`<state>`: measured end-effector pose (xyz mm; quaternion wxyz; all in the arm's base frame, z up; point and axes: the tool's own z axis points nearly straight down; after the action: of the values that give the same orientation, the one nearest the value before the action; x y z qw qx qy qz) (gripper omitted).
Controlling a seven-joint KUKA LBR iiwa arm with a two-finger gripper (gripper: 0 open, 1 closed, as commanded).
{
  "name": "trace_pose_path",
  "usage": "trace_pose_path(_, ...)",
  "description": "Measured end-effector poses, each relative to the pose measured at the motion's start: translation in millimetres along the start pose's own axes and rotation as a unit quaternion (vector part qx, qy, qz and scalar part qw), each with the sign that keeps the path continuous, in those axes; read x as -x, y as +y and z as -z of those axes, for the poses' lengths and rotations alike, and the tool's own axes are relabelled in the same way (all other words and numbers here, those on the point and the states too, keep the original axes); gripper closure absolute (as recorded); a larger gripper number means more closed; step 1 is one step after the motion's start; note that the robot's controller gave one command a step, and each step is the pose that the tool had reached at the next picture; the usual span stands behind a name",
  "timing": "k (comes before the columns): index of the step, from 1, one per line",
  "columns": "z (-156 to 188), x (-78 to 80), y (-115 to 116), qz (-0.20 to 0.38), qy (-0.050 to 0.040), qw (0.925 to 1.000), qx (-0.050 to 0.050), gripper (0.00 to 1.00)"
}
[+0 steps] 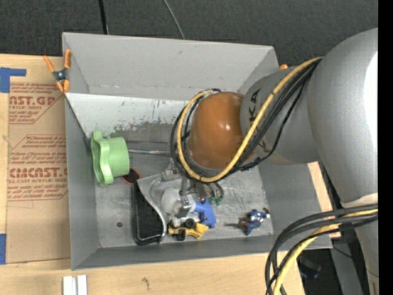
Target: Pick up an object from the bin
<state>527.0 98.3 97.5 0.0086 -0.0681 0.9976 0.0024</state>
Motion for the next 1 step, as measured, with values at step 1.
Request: trace_pose_path(1, 0.0, 0.0, 0.0, 0.000, 0.0000, 1.0000, 0.000, 1.00)
